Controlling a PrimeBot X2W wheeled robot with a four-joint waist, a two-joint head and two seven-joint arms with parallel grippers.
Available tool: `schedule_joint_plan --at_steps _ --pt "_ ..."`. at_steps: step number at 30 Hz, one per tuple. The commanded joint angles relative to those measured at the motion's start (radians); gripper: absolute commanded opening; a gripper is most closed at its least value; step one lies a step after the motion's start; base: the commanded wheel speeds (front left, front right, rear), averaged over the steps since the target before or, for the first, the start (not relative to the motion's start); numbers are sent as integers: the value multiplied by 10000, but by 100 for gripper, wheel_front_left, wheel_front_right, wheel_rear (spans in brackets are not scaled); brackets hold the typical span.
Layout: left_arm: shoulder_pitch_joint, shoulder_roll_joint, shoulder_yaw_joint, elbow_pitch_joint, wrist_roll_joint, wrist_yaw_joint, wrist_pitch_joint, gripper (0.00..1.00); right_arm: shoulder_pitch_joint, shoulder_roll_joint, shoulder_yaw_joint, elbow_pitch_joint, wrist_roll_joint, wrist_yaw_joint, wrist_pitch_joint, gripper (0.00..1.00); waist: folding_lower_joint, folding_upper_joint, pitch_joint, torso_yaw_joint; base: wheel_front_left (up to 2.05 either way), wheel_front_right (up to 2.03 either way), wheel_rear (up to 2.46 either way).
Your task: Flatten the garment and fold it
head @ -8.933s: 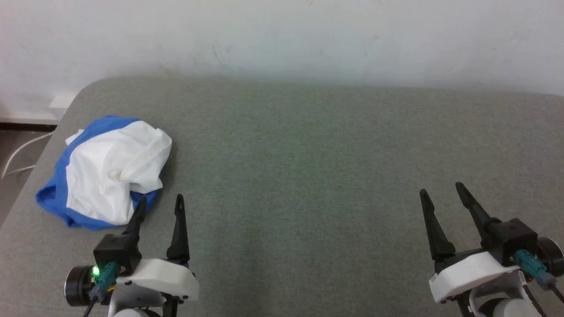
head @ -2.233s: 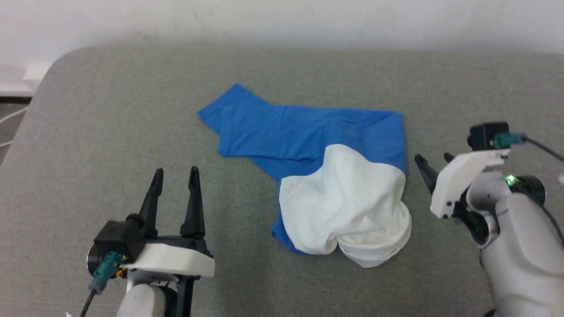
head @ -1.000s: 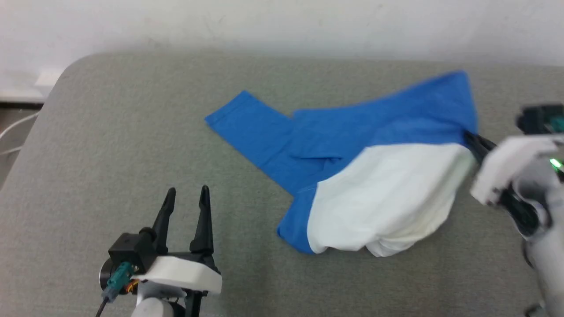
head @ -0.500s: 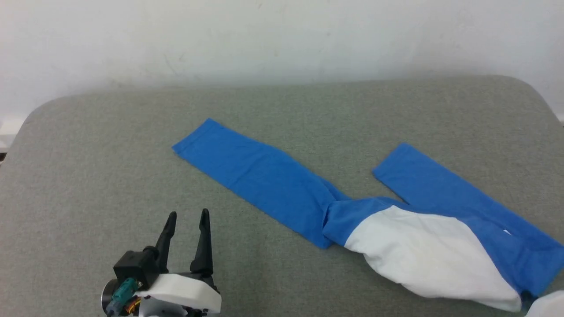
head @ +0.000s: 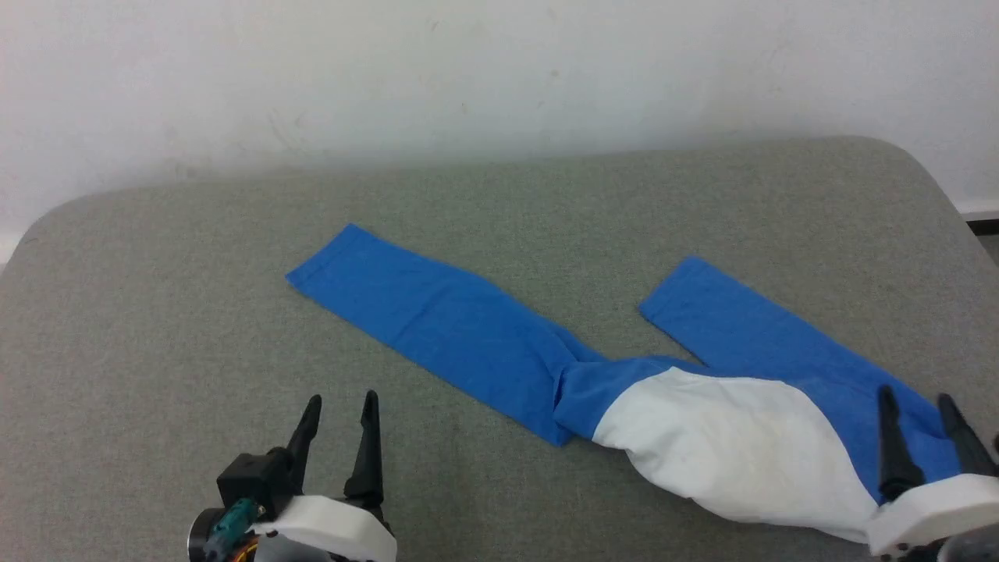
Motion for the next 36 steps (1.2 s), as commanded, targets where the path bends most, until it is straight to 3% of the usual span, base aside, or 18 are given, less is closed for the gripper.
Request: schedule_joint_plan --at_steps 1,7,15,24,31,33,34,36 --pt "-163 60 -81 131 148 -43 101 100 210 45 648 -296 103 -7 -449 100 0 0 34 -120 0 0 0" --pt "-1093 83 -469 733 320 -123 675 100 594 47 2146 -1350 -21 -7 -833 100 0 0 184 -391 0 0 0" --pt "-3093 72 -1468 2333 734 -587 1988 100 679 48 3100 -2248 -82 -7 -712 100 0 0 721 -890 0 0 0" --pt "-5244 311 -2663 5482 1206 -1062 4402 100 281 48 3877 -2655 -54 -7 -892 100 0 0 1574 -1659 0 0 0" --pt "-5958 305 -3676 7388 1265 -1202 7020 100 177 48 3672 -2455 106 -7 -1113 100 0 0 1842 -1829 0 0 0" --pt "-6000 244 -4087 7546 1070 -1216 7468 23 154 48 3624 -2399 122 -7 -1165 100 0 0 1858 -1823 0 0 0" --pt "-5999 218 -4309 7524 901 -1218 7542 0 149 48 3601 -2368 128 -7 -1182 100 0 0 1850 -1808 0 0 0" --pt "-6015 221 -4740 7424 644 -1221 7551 0 154 49 3548 -2303 151 -7 -1205 100 0 0 1811 -1745 0 0 0"
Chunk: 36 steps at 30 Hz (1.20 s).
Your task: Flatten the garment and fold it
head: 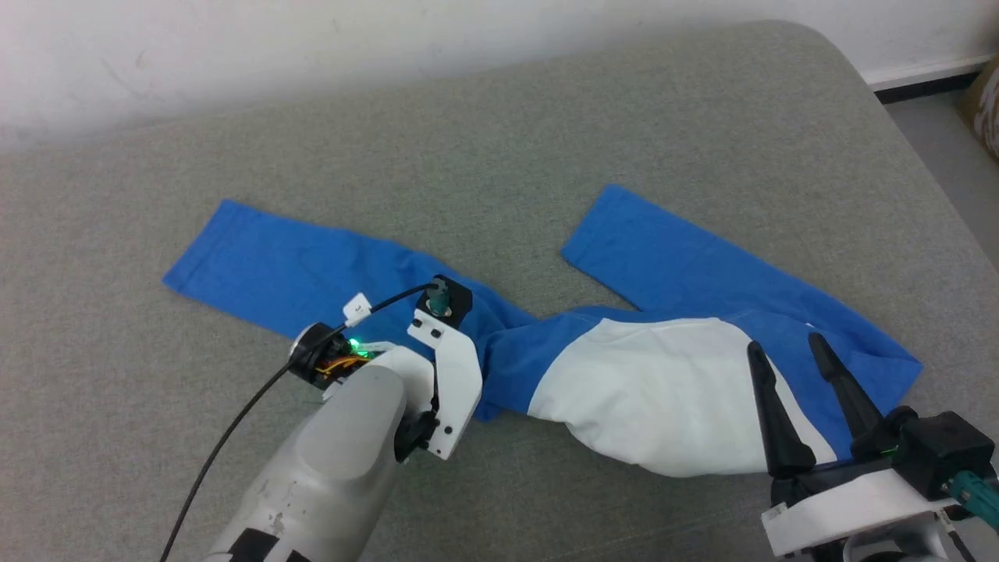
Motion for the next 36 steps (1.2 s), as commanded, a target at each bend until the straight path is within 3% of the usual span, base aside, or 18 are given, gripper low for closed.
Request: schedule_joint_plan --at_steps 1,7,14,24,30,34,36 --pt "769 31 -406 417 -180 -67 117 0 -142 24 -47 52 100 -7 -58 100 1 0 -63 86 0 0 0" --pt "586 378 -147 -581 -580 31 -1572 0 79 24 -823 187 302 -7 -63 100 1 0 -493 660 0 0 0" --pt "1198 1045 818 -2810 -972 1097 -2799 0 398 24 -1579 -97 173 -7 260 100 1 0 -1111 1423 0 0 0" --pt "5908 2883 2789 -7006 -1992 3398 -1944 0 917 24 -1453 -208 320 -7 600 100 1 0 -1607 1832 0 0 0" --pt "8560 3014 3634 -8384 -2627 4543 -1426 0 1063 24 -1339 -152 392 -7 709 100 1 0 -1703 1944 0 0 0" --pt "9353 2711 3714 -8491 -3049 4670 -1329 0 1041 24 -1190 -188 297 -7 813 100 1 0 -1764 1917 0 0 0" --pt "9409 2509 3689 -8500 -3166 4598 -1559 100 1019 24 -1116 -256 241 -7 858 100 1 0 -1786 1886 0 0 0"
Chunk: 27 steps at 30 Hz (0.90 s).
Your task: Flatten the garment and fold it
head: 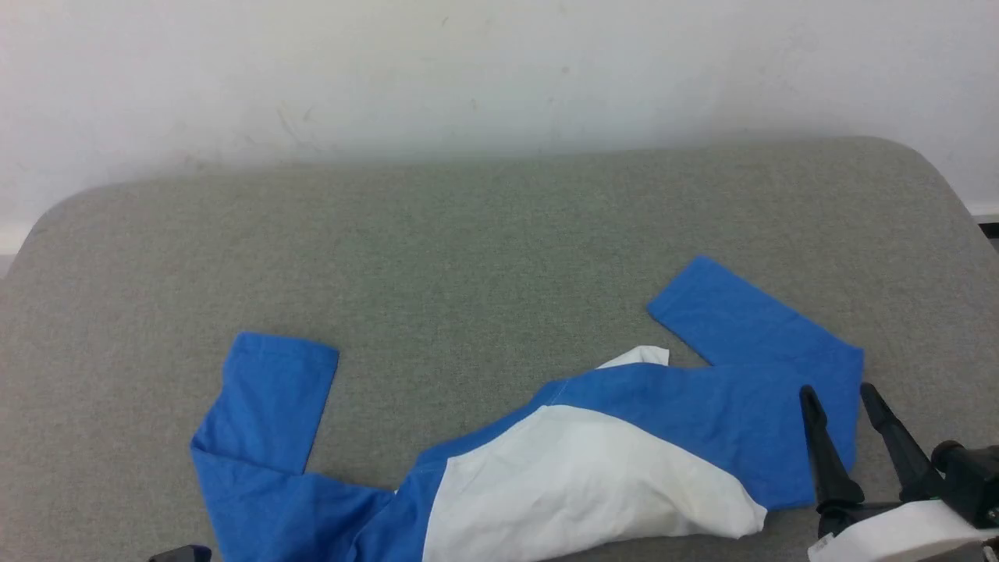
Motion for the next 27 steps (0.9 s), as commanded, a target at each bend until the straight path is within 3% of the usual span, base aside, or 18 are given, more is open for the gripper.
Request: schedule_joint_plan --at_steps 1,7,12,15,21,27 --pt "-40 -208 10 -104 -54 -74 -343 100 52 20 70 -97 -84 -7 61 100 2 0 -29 -34 0 0 0" --pt "-627 -547 59 -442 262 -272 -2041 100 103 20 185 -243 -77 -7 170 100 2 0 -111 -86 0 0 0" --pt "-1524 -481 -341 -443 649 -827 -2757 100 113 20 238 -325 -15 -7 207 100 2 0 -126 -71 0 0 0" --pt "-2303 -251 -928 -139 835 -1481 -2339 100 83 20 251 -356 -1 -7 239 100 2 0 -50 -39 0 0 0" --pt "-3803 288 -2288 907 1007 -3093 -433 100 -144 20 423 -353 -7 -7 253 100 2 0 268 -160 0 0 0" --pt "-4544 556 -3109 1958 851 -4113 1189 100 -347 20 535 -216 54 -7 213 100 2 0 649 -446 0 0 0"
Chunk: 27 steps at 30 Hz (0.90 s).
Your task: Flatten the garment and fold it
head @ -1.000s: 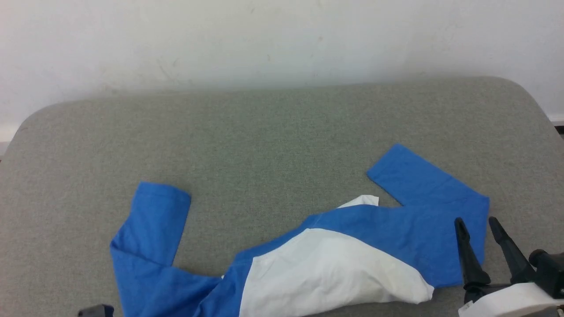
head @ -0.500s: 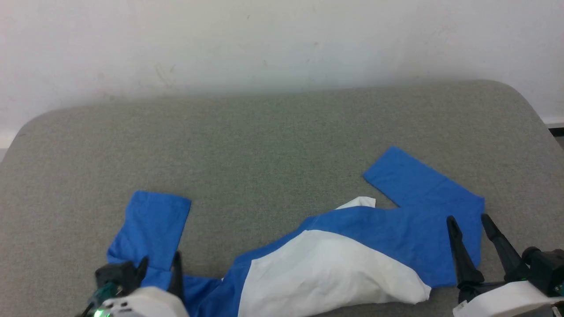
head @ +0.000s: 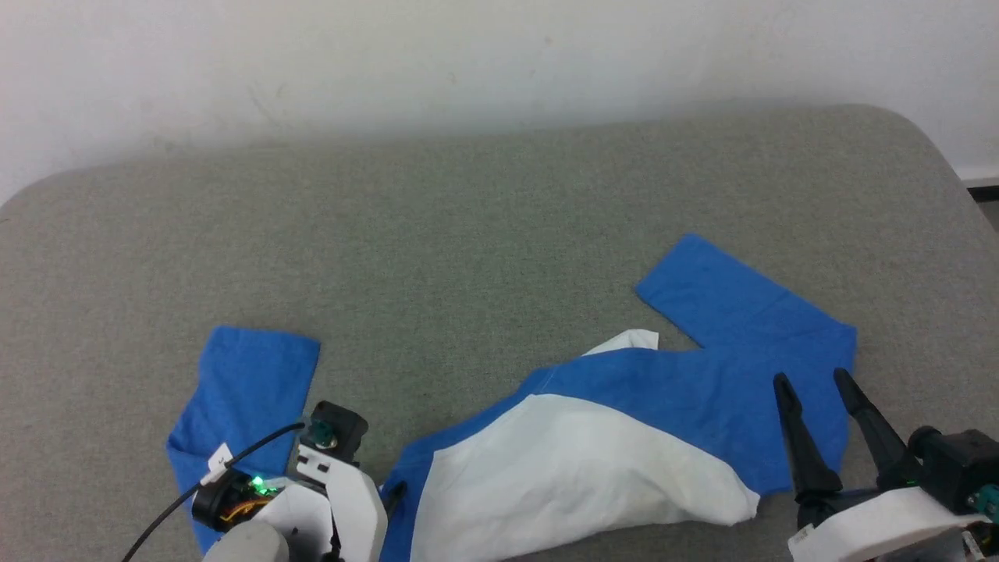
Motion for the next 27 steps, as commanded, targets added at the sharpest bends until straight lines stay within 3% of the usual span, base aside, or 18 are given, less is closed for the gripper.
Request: schedule_joint_plan --at_steps 1,10,12,14,20,27 --pt "-299 64 -179 291 -99 -183 286 100 -170 16 -4 78 64 -7 -36 100 -1 0 262 -225 0 0 0" --pt "-852 -76 -1085 1314 -215 -558 1341 98 -361 16 28 315 166 -7 -96 100 -1 0 645 -427 0 0 0" --pt "-1001 -150 -1311 1514 -192 -599 1478 44 -429 16 45 368 173 -7 -96 100 -1 0 720 -459 0 0 0" --pt "-1119 -309 -1393 1713 -290 -622 1442 0 -479 16 59 425 183 -7 -107 100 -1 0 769 -480 0 0 0" --pt "-1298 -636 -1319 2225 -327 -473 691 0 -541 16 77 631 264 -7 -81 100 -1 0 779 -540 0 0 0" --pt "-849 -851 -517 1940 -548 401 -1174 0 -499 16 -123 970 234 -7 21 100 -1 0 362 -466 0 0 0"
